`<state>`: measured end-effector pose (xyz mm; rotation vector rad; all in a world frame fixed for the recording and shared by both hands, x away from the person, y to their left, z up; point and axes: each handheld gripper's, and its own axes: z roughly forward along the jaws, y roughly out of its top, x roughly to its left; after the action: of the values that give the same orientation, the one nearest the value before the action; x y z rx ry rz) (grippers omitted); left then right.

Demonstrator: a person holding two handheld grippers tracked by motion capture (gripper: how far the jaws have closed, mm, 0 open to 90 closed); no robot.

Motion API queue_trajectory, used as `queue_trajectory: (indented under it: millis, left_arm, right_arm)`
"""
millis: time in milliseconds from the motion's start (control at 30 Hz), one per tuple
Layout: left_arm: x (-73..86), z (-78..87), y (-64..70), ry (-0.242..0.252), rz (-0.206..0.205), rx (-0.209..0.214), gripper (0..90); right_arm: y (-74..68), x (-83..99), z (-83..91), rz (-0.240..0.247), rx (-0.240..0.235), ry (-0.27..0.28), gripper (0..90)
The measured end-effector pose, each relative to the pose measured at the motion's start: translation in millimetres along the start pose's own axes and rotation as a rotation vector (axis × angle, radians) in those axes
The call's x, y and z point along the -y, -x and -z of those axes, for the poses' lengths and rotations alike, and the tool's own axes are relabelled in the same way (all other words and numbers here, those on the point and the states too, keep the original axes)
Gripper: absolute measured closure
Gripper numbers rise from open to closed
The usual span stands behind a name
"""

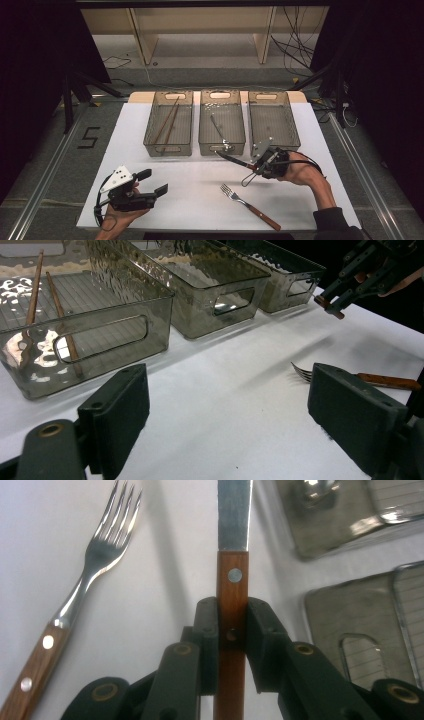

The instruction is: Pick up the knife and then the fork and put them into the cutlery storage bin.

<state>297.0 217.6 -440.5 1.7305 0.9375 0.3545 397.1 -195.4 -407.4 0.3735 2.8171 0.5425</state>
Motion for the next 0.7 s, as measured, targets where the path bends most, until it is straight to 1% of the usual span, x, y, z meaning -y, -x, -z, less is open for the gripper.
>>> queue_trajectory:
  millis: [100, 200, 233, 267, 400, 433, 500, 567, 600, 633, 667, 700]
  left_arm:
    - [0.1, -0.1, -0.5, 0.002, 0.005, -0.001, 16.3]
    - [0.0, 0.0, -0.5, 0.004, 0.005, -0.002, 16.3]
    - [0.0, -0.1, -0.6, 0.004, 0.007, -0.002, 16.3]
    - [0.0, -0.2, -0.6, 0.004, 0.006, -0.001, 16.3]
    - [-0.2, 0.3, -0.6, 0.006, 0.005, 0.0, 16.3]
    - [-0.1, 0.7, -1.0, 0.008, 0.004, 0.001, 16.3]
    - [-0.3, 1.0, -1.5, 0.013, 0.012, 0.002, 16.3]
    - [-0.3, 1.3, -1.8, 0.015, 0.015, 0.0, 16.3]
    - [-0.3, 1.5, -1.8, 0.016, 0.014, 0.0, 16.3]
    - [-0.4, 1.6, -2.0, 0.017, 0.013, 0.001, 16.3]
    - [-0.4, 1.7, -2.1, 0.019, 0.014, 0.001, 16.3]
    - [-0.3, 1.7, -2.2, 0.02, 0.014, 0.001, 16.3]
  right_arm:
    - [4.5, 2.4, 1.8, -0.069, -0.004, 0.053, 77.1]
    - [8.7, 4.3, 4.1, -0.146, -0.014, 0.093, 77.1]
    - [10.5, 4.7, 5.6, -0.17, -0.025, 0.111, 77.1]
    - [11.6, 4.9, 6.4, -0.196, -0.026, 0.133, 77.1]
    - [16.1, 4.8, 10.9, -0.283, -0.04, 0.175, 77.1]
    - [17.7, 5.0, 11.0, -0.287, -0.033, 0.191, 77.1]
    - [20.1, 4.4, 13.2, -0.327, -0.033, 0.212, 77.1]
    - [23.2, 4.2, 15.4, -0.349, -0.034, 0.238, 77.1]
    - [23.8, 3.2, 17.2, -0.378, -0.032, 0.244, 77.1]
    - [26.0, 3.1, 18.1, -0.377, -0.025, 0.256, 77.1]
    - [27.2, 2.2, 19.8, -0.396, -0.022, 0.257, 77.1]
    - [29.0, 1.8, 20.8, -0.401, -0.016, 0.265, 77.1]
